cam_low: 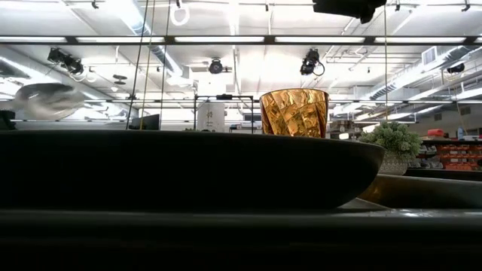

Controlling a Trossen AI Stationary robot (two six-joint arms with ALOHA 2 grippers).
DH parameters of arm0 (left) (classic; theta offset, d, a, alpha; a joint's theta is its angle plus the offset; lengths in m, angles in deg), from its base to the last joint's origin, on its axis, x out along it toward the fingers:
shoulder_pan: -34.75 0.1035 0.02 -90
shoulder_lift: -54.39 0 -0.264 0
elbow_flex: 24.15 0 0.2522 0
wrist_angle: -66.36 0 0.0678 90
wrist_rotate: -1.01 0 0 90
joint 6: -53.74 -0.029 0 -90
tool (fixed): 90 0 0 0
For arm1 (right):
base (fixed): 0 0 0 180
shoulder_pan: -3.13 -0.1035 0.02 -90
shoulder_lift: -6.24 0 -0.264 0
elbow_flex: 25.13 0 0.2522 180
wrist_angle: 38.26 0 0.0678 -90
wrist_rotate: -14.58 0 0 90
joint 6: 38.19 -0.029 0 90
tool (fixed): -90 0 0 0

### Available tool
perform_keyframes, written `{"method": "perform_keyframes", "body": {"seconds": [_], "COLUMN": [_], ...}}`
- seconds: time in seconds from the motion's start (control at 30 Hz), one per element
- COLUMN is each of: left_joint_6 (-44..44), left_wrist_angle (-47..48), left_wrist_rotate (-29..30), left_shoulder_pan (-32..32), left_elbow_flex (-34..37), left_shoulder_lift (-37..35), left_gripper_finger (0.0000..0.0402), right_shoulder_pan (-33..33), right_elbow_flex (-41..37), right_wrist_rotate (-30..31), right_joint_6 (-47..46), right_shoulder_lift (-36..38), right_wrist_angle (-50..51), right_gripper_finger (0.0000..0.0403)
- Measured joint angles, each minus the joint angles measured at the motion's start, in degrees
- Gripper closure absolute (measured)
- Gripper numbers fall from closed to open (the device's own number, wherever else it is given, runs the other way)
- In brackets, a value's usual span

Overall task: Pick and place plate/cup/fork/spoon on tray
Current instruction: Put the yellow spoon on the black tray to the left of the orange fork

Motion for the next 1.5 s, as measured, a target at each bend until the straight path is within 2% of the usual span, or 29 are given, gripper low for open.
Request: {"method": "perform_keyframes", "body": {"seconds": [0.27,0.57,0.73,0.83,1.03,1.13,1.3,1.4,1.5], "left_joint_6": [0.50,0.79,1.04,1.04,1.31,1.32,1.80,1.30,1.28], "left_wrist_angle": [2.13,-12.56,-14.04,-14.06,-14.00,-10.01,3.98,9.35,10.00], "left_wrist_rotate": [-0.48,0.54,-0.24,1.42,3.36,3.70,2.62,-1.00,-5.95], "left_shoulder_pan": [-3.70,-4.23,-2.46,-1.62,-1.10,-1.10,-0.80,0.00,0.21], "left_elbow_flex": [3.14,11.29,11.56,11.56,11.38,9.08,2.51,-0.38,-0.46], "left_shoulder_lift": [-0.12,-0.14,-0.14,-0.14,-0.54,-0.54,-0.54,-0.58,-0.58], "left_gripper_finger": [0.0361,0.0360,0.0345,0.0339,0.0364,0.0365,0.0361,0.0362,0.0360], "right_shoulder_pan": [0.00,-0.19,-1.10,-1.79,-2.67,-2.73,-2.73,-2.73,-2.79], "right_elbow_flex": [0.00,0.00,0.00,0.00,0.00,0.00,0.00,0.00,0.00], "right_wrist_rotate": [-0.75,-1.27,-2.20,-2.31,-2.29,-2.29,-2.27,-2.31,-2.37], "right_joint_6": [-2.36,-5.64,-6.88,-6.88,-6.79,-6.62,-6.52,-6.49,-6.50], "right_shoulder_lift": [0.00,0.00,0.00,0.00,0.00,0.00,0.00,0.00,0.00], "right_wrist_angle": [0.29,0.60,0.72,0.71,0.72,0.74,0.75,0.72,0.74], "right_gripper_finger": [0.0238,0.0238,0.0238,0.0238,0.0238,0.0238,0.0238,0.0238,0.0238]}}
